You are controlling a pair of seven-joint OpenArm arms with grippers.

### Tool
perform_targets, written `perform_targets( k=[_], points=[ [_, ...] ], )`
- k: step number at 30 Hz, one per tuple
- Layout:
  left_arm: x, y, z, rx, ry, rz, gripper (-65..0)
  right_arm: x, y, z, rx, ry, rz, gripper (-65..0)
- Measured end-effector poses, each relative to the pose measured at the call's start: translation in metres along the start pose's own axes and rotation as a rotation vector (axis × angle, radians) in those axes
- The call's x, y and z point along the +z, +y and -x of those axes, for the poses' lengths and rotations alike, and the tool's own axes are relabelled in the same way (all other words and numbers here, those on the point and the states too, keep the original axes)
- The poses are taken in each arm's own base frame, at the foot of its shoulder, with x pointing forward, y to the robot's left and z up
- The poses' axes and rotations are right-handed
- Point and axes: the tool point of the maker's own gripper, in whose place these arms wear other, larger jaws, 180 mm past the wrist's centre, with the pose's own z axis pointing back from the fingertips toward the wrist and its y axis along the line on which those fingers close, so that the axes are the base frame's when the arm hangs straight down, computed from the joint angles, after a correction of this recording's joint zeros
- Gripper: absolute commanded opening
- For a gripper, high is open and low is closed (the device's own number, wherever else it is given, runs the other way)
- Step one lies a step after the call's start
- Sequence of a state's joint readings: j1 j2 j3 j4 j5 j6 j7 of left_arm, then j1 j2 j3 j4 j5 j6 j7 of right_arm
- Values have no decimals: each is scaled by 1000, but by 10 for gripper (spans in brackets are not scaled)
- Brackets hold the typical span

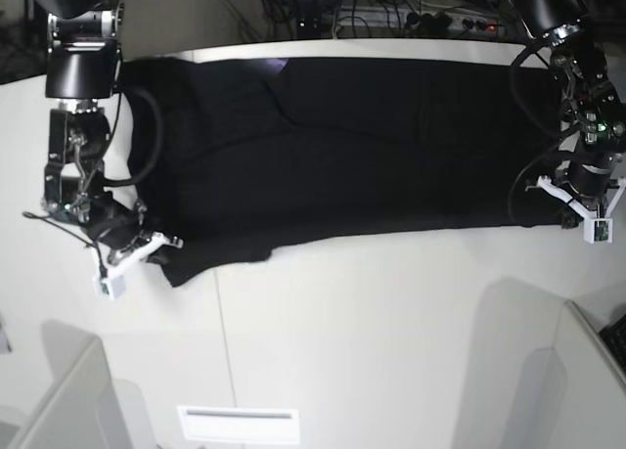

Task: Fold the T-shirt properly
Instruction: 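Lift the grasped edge and fold it over toward the other edge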

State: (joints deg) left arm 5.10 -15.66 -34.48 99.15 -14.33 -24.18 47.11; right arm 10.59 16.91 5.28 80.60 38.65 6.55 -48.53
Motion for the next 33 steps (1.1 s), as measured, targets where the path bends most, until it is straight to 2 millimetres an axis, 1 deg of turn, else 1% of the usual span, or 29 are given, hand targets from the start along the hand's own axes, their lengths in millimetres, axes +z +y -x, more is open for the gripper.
perform_targets(
  k=[2,3,6,8,11,14,16,18,20,25,27,30,33],
  points=[
    [3,-5,5,-9,30,13,-650,4,-4,6,-3,19,8,-650],
    [4,-6,3,-13,24,13,-650,6,-4,8,-2,23,10,-650],
    [9,-5,-6,-28,-1,5,-650,14,4,11,24,11,-2,-650],
    [12,-5,-9,-35,-8,2,-650,17,8,12,34,5,-9,-650],
    [14,-6,-11,-41,-14,2,-650,22,9,24,44,32,-7,-650],
    [16,-6,-2,-47,10,3,-650,26,11,34,54,51,-8,-650],
    [17,-6,9,-52,37,4,-650,30,15,36,65,43,-13,-650],
    [19,-7,15,-54,52,6,-650,34,18,38,76,36,-18,-650],
    [20,-6,18,-59,58,6,-650,37,21,40,85,33,-21,-650],
    [23,-7,15,-68,51,4,-650,44,24,51,96,41,-25,-650],
    [23,-6,15,-68,51,3,-650,45,24,58,94,53,-24,-650],
    [23,-6,15,-68,51,3,-650,45,23,61,92,60,-23,-650],
    [23,-6,15,-67,51,2,-650,52,11,59,56,40,2,-650]
  ],
)
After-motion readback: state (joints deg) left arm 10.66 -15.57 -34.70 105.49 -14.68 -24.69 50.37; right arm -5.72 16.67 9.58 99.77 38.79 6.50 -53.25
